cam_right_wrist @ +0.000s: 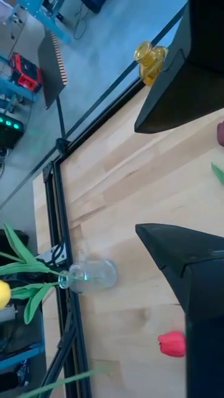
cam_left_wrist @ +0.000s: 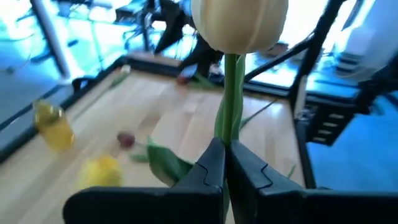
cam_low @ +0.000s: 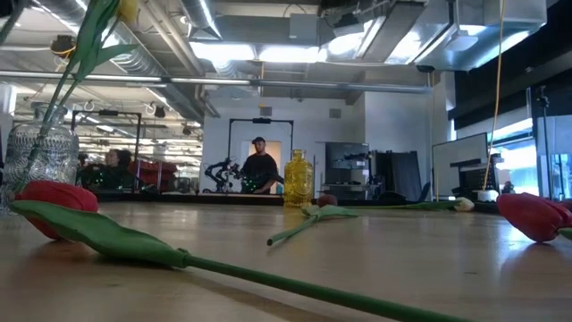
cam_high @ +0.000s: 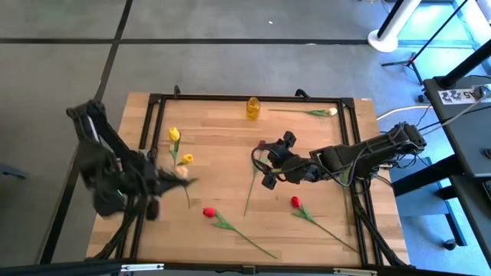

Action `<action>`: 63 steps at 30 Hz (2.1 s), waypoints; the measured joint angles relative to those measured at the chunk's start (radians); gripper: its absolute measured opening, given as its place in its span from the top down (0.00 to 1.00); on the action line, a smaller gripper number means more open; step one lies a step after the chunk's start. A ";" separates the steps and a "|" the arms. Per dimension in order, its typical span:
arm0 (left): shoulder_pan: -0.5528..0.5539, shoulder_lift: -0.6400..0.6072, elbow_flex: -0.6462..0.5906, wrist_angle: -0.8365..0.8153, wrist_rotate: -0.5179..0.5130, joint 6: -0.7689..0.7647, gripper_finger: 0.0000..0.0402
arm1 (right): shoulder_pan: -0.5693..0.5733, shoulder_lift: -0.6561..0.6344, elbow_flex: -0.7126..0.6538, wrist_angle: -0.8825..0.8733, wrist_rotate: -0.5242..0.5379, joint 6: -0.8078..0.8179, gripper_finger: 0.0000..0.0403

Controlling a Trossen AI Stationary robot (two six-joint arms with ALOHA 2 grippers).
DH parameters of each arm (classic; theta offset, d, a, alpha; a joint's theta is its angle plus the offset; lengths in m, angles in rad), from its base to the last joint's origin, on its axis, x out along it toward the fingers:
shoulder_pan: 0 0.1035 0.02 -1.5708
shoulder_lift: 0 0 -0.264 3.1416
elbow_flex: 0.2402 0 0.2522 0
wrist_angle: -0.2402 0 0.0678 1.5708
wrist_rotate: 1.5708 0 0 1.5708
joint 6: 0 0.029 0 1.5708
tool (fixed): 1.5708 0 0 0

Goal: Sort flowers into vase by color
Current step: Put the bottom white flower into the transparent vase

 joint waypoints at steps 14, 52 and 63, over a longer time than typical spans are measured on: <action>-0.090 -0.354 0.015 -0.135 0.130 0.518 1.00 | 0.000 0.000 0.000 0.010 -0.001 0.064 0.38; -0.090 -0.473 -0.239 -0.187 0.148 0.423 1.00 | 0.000 0.000 0.000 0.029 -0.039 0.164 0.38; -0.090 -0.552 -0.282 -0.313 0.193 0.222 0.90 | 0.000 0.000 0.000 0.029 -0.072 0.189 0.38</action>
